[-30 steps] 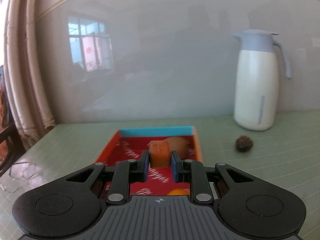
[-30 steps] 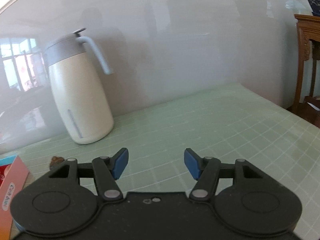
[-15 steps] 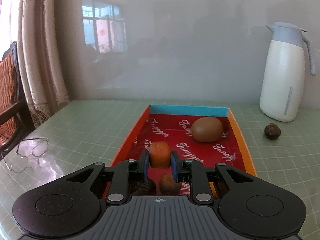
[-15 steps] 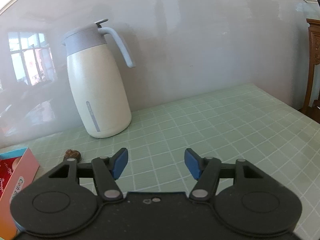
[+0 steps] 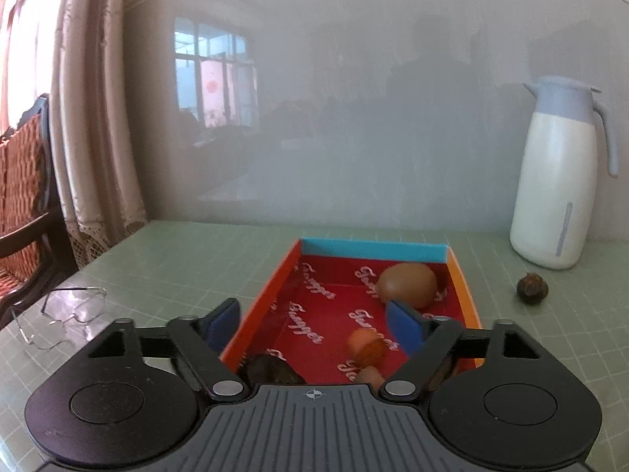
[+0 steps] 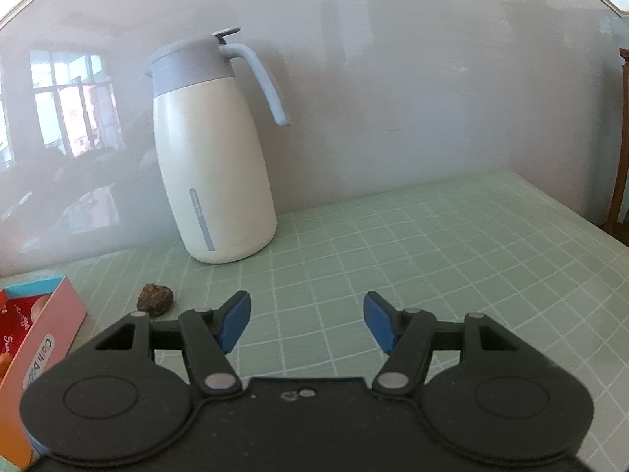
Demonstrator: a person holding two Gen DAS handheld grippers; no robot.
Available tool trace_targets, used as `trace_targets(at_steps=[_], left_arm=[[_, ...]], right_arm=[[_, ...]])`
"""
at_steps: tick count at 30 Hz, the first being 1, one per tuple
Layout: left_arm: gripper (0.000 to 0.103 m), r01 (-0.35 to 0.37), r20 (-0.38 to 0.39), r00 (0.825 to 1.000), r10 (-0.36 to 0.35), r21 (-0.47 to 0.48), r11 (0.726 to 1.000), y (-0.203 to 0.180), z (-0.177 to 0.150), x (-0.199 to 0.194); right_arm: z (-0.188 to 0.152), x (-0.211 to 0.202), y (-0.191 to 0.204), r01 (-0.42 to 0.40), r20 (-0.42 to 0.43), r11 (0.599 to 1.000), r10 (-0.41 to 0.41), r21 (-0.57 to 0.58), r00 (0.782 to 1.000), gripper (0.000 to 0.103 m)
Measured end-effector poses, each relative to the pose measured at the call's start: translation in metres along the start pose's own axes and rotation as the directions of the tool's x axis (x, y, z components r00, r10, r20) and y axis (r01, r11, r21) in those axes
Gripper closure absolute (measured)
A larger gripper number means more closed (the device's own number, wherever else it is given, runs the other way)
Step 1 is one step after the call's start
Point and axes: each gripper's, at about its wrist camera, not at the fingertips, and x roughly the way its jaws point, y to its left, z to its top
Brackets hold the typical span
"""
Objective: Organize fruits
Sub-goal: 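Move the right gripper to the brown spiky fruit and grasp it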
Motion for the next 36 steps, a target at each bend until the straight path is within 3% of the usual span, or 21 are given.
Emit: trace_targets(at_steps=[10, 29, 36], left_arm=[[0.0, -0.053, 0.034, 0.998, 0.055, -0.041, 0.998, 0.024, 0.002, -0.003], [0.0, -0.179, -0.012, 0.984, 0.179, -0.074, 0.981, 0.088, -0.013, 0.013], [0.0, -0.201, -0.023, 0.98, 0.2, -0.062, 0.978, 0.103, -0.019, 0.015]], right_arm=[[-0.007, 0.002, 0.021, -0.032, 0.0, 0.998, 0.032, -0.059, 0.999, 0.04], [-0.025, 0.006, 0.098, -0.147, 0.0, 0.955, 0.152, -0.256, 0.988, 0.035], [-0.029, 0.022, 0.119, -0.189, -0.049, 0.933, 0.183, -0.305, 0.982, 0.033]])
